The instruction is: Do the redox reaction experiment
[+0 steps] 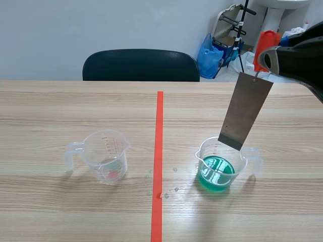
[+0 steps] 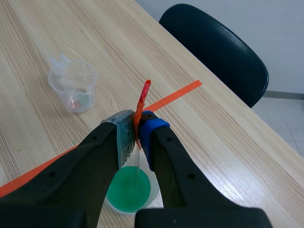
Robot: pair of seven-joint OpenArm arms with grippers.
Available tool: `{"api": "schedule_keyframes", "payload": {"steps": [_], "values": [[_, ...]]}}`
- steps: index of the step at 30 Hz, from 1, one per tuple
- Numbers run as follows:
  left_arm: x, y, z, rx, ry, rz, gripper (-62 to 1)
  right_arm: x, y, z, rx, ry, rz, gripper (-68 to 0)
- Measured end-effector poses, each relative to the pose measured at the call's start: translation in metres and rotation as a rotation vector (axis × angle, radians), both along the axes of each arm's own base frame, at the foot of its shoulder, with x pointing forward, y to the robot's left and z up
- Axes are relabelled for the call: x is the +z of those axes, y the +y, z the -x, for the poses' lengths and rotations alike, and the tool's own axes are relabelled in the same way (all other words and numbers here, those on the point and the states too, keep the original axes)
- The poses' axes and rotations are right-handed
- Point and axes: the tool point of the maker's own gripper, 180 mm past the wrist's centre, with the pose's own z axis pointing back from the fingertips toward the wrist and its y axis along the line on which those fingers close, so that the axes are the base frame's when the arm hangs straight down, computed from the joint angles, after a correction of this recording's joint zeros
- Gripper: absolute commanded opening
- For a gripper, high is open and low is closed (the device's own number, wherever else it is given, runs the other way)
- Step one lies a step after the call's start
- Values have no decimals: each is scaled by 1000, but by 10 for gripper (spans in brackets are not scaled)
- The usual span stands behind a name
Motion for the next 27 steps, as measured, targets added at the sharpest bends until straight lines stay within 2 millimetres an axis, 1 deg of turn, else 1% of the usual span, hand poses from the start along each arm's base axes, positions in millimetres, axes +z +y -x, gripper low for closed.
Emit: {"api": "schedule_keyframes", "payload": {"steps": [9, 10, 12, 14, 15, 18, 20, 22, 24, 27], "values": [[7, -4, -1, -18, -41, 15, 14, 0, 0, 0, 0, 0, 0, -669], [8, -4, -1, -18, -41, 15, -23, 0, 0, 0, 0, 0, 0, -669], [7, -4, -2, -23, -38, 14, -184, 0, 0, 0, 0, 0, 0, -669], [6, -6, -3, -46, -28, 14, -310, 0, 0, 0, 0, 0, 0, -669], [6, -8, -4, -65, -24, 17, -355, 0, 0, 0, 0, 0, 0, -669], [1, -23, -7, -164, 23, 76, -452, 0, 0, 0, 0, 0, 0, -669], [-2, -33, -16, -233, 60, 124, -523, 0, 0, 0, 0, 0, 0, -669], [0, -40, -33, -280, 70, 174, -577, 0, 0, 0, 0, 0, 0, -669], [6, -50, -54, -315, 53, 224, -581, 0, 0, 0, 0, 0, 0, -669], [11, -71, -85, -364, 47, 283, -580, 0, 0, 0, 0, 0, 0, -669]]}}
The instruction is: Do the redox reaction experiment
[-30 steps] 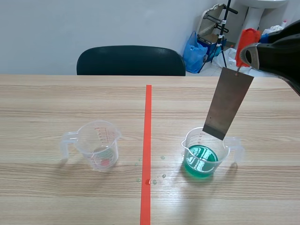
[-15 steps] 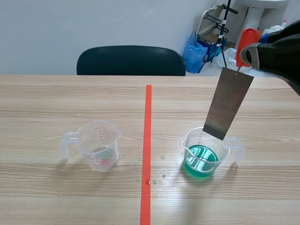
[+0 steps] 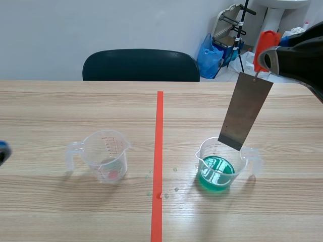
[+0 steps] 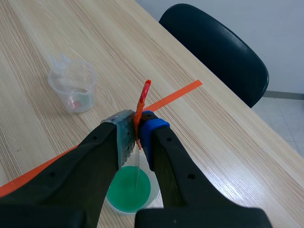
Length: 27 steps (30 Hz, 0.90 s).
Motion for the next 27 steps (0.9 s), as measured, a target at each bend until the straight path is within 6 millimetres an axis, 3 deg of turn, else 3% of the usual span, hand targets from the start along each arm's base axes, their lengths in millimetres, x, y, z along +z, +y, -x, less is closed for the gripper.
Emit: {"api": "schedule_keyframes", "payload": {"steps": [6, 17, 27], "values": [[0, -48, -41, -127, 8, 37, -580, 0, 0, 0, 0, 0, 0, -669], [-18, -116, -84, -271, 48, 61, -580, 0, 0, 0, 0, 0, 0, -669], [-42, -177, -95, -383, 135, 123, -580, 0, 0, 0, 0, 0, 0, -669]]}}
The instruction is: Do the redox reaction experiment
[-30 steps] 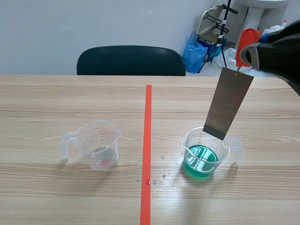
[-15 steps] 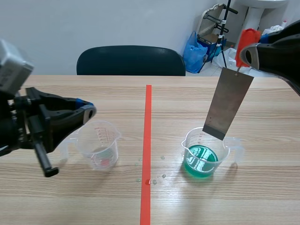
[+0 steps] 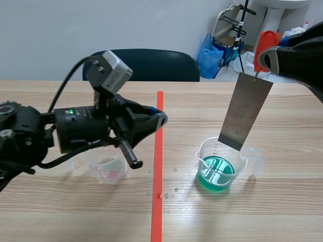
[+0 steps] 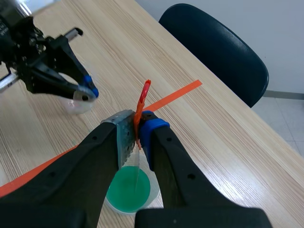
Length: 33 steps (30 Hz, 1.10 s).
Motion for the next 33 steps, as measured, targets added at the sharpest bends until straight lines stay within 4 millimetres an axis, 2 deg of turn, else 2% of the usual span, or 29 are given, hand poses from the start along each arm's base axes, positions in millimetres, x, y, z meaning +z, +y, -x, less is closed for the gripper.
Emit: {"api": "schedule_keyframes", "payload": {"steps": [3, 10, 17, 33], "values": [[-1, -17, -3, -18, 14, 15, -580, 0, 0, 0, 0, 0, 0, -669], [13, -47, -11, -48, 1, 51, -580, 0, 0, 0, 0, 0, 0, -669], [18, -78, -3, -100, -7, 63, -580, 0, 0, 0, 0, 0, 0, -669], [18, -81, -2, -106, -16, 56, -580, 0, 0, 0, 0, 0, 0, -669]]}}
